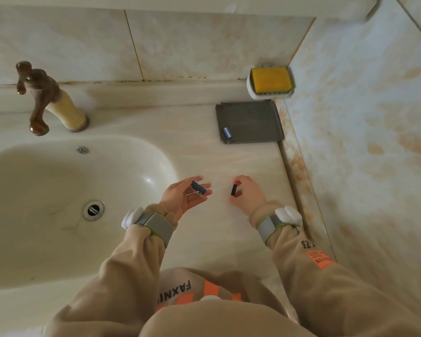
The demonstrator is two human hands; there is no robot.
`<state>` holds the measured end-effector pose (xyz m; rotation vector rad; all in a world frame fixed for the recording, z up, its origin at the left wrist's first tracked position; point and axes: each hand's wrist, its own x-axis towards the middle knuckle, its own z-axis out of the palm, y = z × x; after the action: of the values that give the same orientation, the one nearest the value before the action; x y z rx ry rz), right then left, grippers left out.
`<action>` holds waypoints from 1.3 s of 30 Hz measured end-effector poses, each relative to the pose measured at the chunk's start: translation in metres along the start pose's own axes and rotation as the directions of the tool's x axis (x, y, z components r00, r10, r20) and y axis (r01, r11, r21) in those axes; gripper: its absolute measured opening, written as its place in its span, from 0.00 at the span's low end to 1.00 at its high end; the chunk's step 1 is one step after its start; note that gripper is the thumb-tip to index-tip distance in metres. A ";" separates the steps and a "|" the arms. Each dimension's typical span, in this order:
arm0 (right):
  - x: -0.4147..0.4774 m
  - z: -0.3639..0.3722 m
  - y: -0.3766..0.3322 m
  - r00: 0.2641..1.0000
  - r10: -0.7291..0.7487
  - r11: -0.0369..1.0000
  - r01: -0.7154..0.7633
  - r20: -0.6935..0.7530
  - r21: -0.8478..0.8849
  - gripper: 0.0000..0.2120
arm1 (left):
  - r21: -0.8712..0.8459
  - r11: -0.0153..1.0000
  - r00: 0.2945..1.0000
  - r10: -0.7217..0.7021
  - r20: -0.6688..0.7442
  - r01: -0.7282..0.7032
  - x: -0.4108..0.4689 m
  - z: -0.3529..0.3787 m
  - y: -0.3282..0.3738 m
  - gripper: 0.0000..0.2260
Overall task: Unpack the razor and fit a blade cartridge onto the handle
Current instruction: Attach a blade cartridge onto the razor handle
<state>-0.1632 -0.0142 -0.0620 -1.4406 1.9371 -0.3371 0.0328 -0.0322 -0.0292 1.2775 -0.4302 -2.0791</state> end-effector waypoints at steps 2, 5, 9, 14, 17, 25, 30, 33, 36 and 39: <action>-0.001 -0.008 -0.002 0.999 -0.017 0.991 0.021 -0.033 0.133 0.16 | 0.016 1.000 1.000 -0.007 -0.011 0.007 0.000 0.000 -0.001 0.13; -0.004 -0.022 -0.012 0.990 -0.073 0.947 0.107 -0.121 0.303 0.15 | 0.044 0.999 1.000 -0.013 -0.029 0.014 0.001 0.001 -0.001 0.13; -0.011 -0.034 -0.034 0.956 -0.248 0.873 0.290 -0.155 0.393 0.16 | 0.094 0.995 0.998 -0.033 -0.062 0.039 0.002 0.006 -0.002 0.13; -0.012 -0.029 -0.054 0.881 -0.473 0.874 0.472 -0.020 0.113 0.16 | 0.128 0.991 0.998 -0.028 -0.049 0.035 0.000 0.011 -0.001 0.10; -0.012 -0.020 -0.055 0.870 -0.493 0.868 0.490 0.018 0.081 0.14 | 0.126 0.992 0.999 -0.012 -0.040 0.017 -0.001 0.012 0.001 0.09; -0.014 -0.023 -0.055 0.883 -0.469 0.883 0.469 0.026 -0.016 0.15 | 0.114 0.993 1.000 0.013 -0.022 -0.010 -0.002 0.015 -0.001 0.11; -0.012 -0.029 -0.056 0.877 -0.461 0.865 0.478 0.132 -0.153 0.17 | 0.137 0.990 1.000 0.016 -0.013 -0.015 -0.002 0.015 -0.002 0.10; -0.011 -0.032 -0.056 0.884 -0.442 0.866 0.465 0.155 -0.183 0.17 | 0.159 0.987 1.000 0.022 0.002 -0.022 -0.003 0.014 -0.004 0.10; -0.011 -0.032 -0.056 0.898 -0.416 0.877 0.437 0.139 -0.199 0.19 | 0.173 0.985 1.000 0.026 0.007 -0.027 -0.003 0.014 -0.005 0.11; -0.010 -0.035 -0.056 0.909 -0.398 0.892 0.415 0.126 -0.180 0.17 | 0.192 0.981 0.999 0.026 0.025 -0.030 -0.004 0.014 -0.005 0.11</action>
<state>-0.1437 -0.0312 -0.0006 -1.9697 1.6256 -0.2637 0.0195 -0.0263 -0.0229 1.3513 -0.6696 -2.0693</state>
